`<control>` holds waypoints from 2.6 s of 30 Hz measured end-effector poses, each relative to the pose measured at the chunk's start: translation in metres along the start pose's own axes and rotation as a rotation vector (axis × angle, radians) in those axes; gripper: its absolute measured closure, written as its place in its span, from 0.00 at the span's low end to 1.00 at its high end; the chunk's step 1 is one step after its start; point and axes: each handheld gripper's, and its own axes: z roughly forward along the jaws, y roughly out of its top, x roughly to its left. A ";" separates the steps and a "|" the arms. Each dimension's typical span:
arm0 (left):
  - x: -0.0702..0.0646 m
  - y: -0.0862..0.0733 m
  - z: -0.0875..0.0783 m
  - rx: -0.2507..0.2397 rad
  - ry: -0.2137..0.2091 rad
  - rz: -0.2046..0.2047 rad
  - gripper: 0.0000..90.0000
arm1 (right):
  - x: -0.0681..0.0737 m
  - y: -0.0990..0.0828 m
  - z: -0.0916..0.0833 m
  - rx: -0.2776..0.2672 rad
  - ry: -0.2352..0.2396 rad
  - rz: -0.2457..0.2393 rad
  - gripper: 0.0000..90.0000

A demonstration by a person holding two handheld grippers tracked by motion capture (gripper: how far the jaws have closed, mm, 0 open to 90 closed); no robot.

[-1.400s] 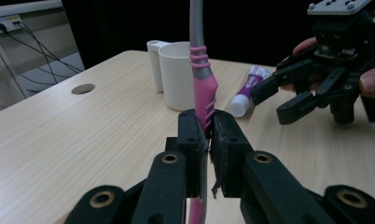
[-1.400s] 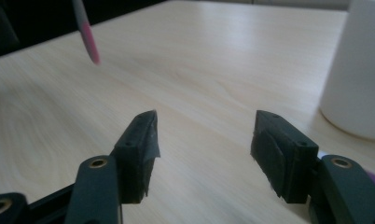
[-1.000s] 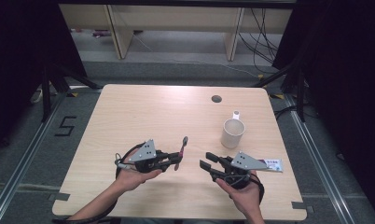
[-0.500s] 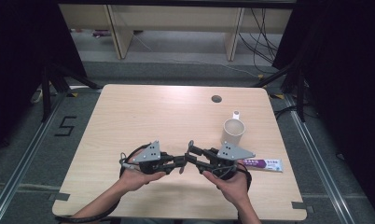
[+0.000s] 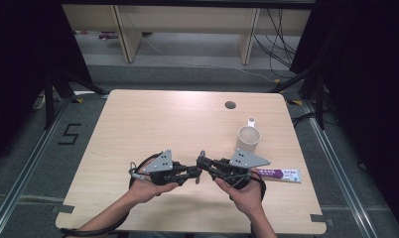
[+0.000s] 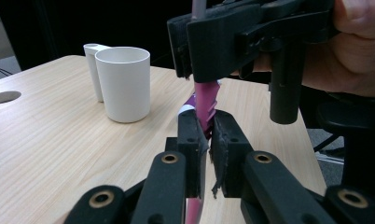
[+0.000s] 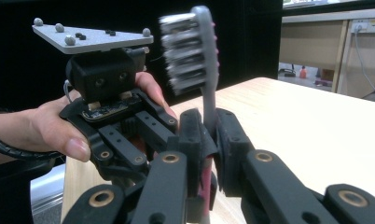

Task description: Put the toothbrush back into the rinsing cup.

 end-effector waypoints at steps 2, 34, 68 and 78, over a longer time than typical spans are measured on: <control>0.000 0.000 0.000 -0.002 0.014 0.003 0.88 | 0.000 0.002 0.000 -0.004 -0.004 -0.021 0.92; 0.011 -0.044 -0.079 -0.021 0.398 -0.017 0.48 | -0.024 0.029 -0.042 -0.100 -0.235 -0.019 0.93; 0.024 -0.075 -0.079 -0.059 0.486 -0.047 0.45 | -0.042 0.043 -0.064 -0.105 -0.361 -0.020 0.93; 0.023 -0.075 -0.079 -0.047 0.496 -0.051 0.45 | -0.044 0.048 -0.070 -0.103 -0.387 -0.009 0.93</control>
